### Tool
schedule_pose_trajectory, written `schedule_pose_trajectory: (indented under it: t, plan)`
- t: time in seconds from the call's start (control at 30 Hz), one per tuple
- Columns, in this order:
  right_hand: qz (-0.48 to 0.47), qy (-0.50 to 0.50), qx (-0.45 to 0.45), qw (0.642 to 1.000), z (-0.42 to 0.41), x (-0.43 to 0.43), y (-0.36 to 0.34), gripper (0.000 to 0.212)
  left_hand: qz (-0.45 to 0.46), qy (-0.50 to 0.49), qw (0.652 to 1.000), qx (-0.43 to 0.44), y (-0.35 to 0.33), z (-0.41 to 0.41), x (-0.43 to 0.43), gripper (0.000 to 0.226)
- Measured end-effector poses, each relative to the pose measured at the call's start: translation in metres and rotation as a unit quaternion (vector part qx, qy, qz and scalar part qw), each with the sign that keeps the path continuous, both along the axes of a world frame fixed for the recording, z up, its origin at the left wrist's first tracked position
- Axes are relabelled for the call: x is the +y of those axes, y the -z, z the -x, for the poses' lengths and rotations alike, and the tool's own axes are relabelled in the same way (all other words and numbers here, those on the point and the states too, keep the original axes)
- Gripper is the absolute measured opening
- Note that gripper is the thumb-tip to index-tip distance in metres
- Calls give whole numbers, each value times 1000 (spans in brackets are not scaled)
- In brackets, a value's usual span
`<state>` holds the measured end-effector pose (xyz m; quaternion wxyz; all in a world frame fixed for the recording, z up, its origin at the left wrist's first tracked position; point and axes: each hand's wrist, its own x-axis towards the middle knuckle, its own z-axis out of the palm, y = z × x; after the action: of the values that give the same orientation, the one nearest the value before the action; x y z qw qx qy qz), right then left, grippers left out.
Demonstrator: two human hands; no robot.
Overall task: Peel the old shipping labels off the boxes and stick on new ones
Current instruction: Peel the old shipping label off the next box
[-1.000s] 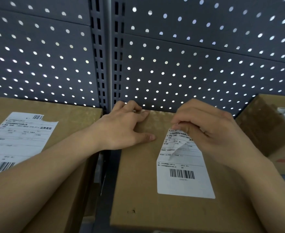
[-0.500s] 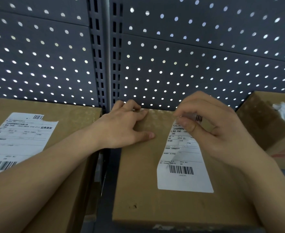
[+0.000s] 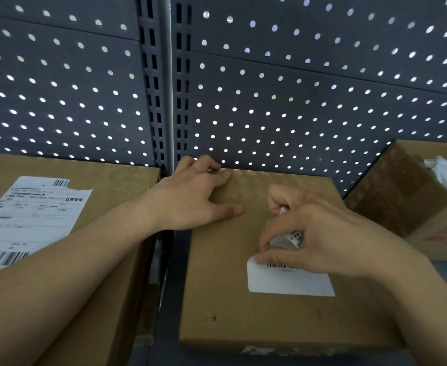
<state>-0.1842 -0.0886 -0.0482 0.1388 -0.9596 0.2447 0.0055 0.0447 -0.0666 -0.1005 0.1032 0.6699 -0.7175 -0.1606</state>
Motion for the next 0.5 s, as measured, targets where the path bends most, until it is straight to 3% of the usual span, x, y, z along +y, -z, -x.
schedule_pose_trajectory:
  t: [0.3, 0.5]
  plan:
    - [-121, 14, -68, 990, 2, 3, 9, 14, 1, 0, 1000, 1, 1, -1, -1, 86]
    - [-142, -15, -77, 987, 6, 7, 6, 13, 0, 1, 1000, 1, 1, -2, -1, 87]
